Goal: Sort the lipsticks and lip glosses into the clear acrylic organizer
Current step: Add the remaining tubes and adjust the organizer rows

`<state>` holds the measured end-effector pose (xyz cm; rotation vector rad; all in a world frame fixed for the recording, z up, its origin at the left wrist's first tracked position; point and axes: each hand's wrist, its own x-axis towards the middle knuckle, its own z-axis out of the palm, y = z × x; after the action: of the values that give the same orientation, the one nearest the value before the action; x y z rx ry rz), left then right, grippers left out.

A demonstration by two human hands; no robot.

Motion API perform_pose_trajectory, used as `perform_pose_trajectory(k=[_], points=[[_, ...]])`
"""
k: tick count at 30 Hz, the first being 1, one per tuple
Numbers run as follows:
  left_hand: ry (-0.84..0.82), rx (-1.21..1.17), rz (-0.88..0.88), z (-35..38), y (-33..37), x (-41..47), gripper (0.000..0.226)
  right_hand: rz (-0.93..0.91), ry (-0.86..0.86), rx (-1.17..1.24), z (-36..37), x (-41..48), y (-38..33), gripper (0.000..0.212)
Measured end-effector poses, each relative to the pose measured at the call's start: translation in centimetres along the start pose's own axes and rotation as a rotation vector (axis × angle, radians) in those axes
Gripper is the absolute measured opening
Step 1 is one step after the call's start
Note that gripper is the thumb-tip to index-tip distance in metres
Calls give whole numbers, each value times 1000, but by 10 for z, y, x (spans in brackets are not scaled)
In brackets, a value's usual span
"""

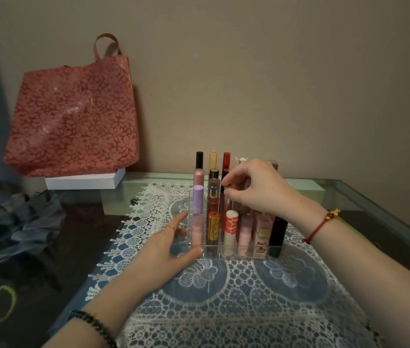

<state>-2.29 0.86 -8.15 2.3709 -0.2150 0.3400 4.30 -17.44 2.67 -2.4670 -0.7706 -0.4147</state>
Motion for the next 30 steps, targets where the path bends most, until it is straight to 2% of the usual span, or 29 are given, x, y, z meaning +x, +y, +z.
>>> perform_pose_trajectory(k=[15,22,27,30], points=[[-4,2,-8,1,-1,1,85,-8,26,6,-7,-4,2,7],[-10,9,-8,1,-1,1,85,38,130,160,-44,-30,6,7],[-8,10,0,0,-1,1,85,90,36,7,-32,-66,17,19],[-15,-23,6,0,0,0,84,82,42,-61,-21,-76,25,22]])
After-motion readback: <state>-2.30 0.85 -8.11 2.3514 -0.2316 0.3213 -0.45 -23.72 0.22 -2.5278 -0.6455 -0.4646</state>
